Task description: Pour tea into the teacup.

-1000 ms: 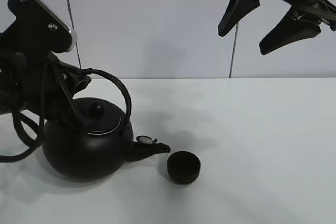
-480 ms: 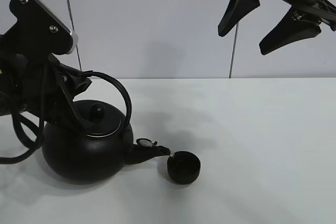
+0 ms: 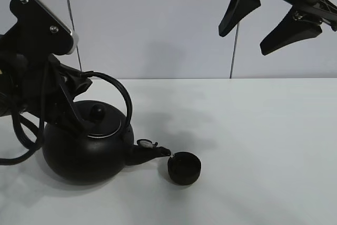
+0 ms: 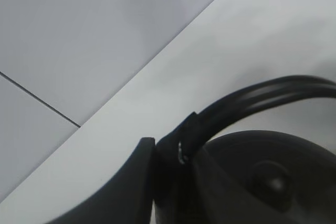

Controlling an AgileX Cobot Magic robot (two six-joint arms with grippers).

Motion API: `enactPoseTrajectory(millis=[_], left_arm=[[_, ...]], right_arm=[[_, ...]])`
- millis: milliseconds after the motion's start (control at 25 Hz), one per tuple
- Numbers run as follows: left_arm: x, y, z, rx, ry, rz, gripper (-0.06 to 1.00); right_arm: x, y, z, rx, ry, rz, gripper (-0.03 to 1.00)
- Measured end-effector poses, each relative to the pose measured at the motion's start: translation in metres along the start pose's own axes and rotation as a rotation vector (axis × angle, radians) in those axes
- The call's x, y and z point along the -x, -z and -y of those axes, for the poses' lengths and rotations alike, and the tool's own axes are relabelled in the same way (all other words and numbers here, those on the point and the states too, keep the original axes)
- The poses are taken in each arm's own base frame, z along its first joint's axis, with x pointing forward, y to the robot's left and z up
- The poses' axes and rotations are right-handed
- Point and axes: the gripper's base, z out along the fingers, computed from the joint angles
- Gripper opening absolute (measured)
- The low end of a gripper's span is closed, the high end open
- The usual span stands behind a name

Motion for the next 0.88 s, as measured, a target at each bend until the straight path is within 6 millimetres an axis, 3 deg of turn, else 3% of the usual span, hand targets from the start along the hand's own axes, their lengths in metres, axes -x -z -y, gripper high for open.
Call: enactPoseTrajectory(millis=[880], left_arm=[[0.0,0.0,0.0,0.0,0.029,0.0,0.12]], right_arm=[[0.0,0.0,0.0,0.0,0.0,0.0,0.49]])
